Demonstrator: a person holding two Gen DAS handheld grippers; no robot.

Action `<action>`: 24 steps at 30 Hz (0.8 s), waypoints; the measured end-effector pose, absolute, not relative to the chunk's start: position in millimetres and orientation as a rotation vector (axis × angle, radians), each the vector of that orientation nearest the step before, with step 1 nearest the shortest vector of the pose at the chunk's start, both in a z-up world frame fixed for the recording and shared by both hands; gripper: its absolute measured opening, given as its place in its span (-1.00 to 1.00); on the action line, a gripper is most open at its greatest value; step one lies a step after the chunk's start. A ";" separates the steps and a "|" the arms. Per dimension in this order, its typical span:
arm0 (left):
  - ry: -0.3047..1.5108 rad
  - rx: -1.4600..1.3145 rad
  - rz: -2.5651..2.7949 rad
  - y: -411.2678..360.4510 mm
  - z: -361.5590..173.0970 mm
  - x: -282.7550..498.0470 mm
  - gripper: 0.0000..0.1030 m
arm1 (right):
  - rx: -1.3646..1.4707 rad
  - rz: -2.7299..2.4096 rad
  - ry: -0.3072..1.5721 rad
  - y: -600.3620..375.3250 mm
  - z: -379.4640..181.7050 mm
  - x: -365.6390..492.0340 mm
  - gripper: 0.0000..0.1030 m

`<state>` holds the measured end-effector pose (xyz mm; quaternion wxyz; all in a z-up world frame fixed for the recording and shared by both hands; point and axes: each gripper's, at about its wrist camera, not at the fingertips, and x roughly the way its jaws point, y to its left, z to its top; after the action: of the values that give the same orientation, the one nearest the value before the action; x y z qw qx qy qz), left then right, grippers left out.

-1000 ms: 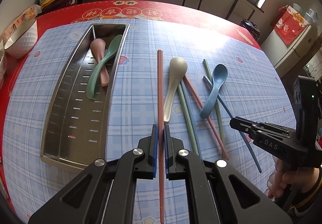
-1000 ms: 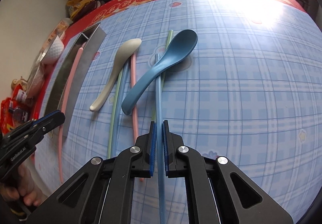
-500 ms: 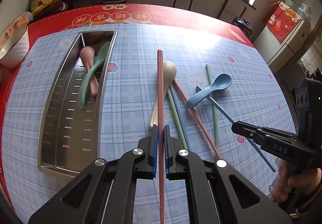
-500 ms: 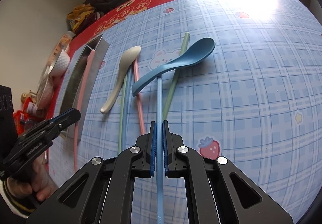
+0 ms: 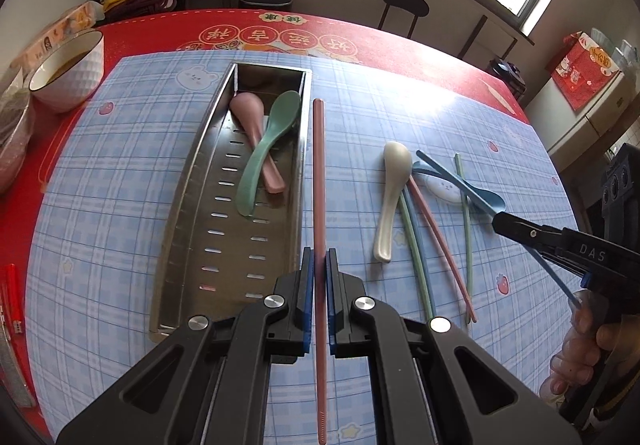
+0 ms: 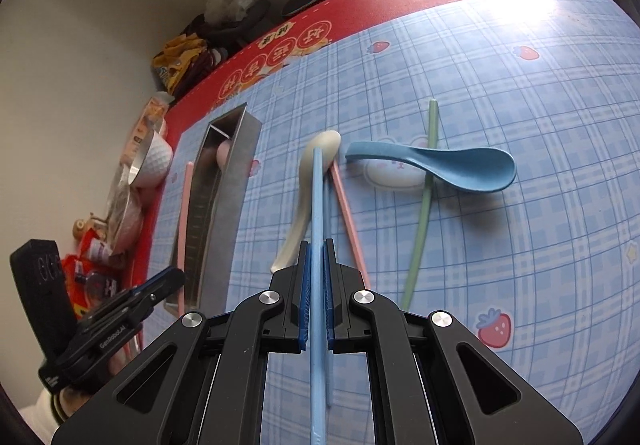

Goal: Organize utensils
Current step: 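Lower the pink chopstick into the tray while the right tool carries the blue chopstick there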

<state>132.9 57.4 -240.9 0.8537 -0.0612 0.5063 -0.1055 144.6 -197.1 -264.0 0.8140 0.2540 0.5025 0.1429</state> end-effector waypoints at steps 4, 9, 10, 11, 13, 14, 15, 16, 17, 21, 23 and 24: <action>1.088 -0.161 -0.212 77.4 -239.8 145.4 -0.89 | 0.555 0.301 1.045 -191.4 -253.0 148.2 -0.89; 1.115 -0.114 -0.205 88.6 -240.5 172.3 -0.89 | 0.562 0.278 1.037 -184.4 -253.6 148.3 -0.89; 1.118 -0.105 -0.201 90.0 -241.0 178.8 -0.89 | 0.566 0.273 1.038 -183.6 -255.1 148.0 -0.89; 1.122 -0.100 -0.193 92.1 -242.6 185.1 -0.89 | 0.571 0.267 1.040 -183.1 -257.0 147.5 -0.89; 1.141 -0.097 -0.175 95.7 -248.0 198.5 -0.89 | 0.577 0.251 1.043 -182.4 -261.2 145.9 -0.89; 1.151 -0.097 -0.165 96.9 -251.3 204.5 -0.89 | 0.581 0.246 1.044 -182.3 -262.9 144.6 -0.89; 1.162 -0.090 -0.155 97.3 -254.8 210.2 -0.89 | 0.583 0.240 1.044 -182.4 -264.5 143.0 -0.89; 1.169 -0.077 -0.149 97.0 -258.1 214.3 -0.89 | 0.585 0.234 1.043 -182.9 -265.8 141.1 -0.89; 1.173 -0.057 -0.143 95.9 -261.2 217.6 -0.89 | 0.590 0.229 1.042 -184.1 -266.8 139.2 -0.89; 1.187 0.023 -0.118 88.5 -270.1 227.3 -0.89 | 0.617 0.199 1.039 -192.9 -271.8 134.5 -0.89; 1.197 0.043 -0.100 87.6 -274.5 231.0 -0.89 | 0.630 0.187 1.038 -197.9 -273.7 132.9 -0.89; 1.201 0.045 -0.093 88.2 -276.0 232.4 -0.88 | 0.634 0.183 1.037 -199.5 -274.2 132.6 -0.89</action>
<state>232.4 88.2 -276.0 0.8239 0.0210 0.5647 -0.0437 132.6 -199.5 -274.2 0.8171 0.2976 0.4862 0.0860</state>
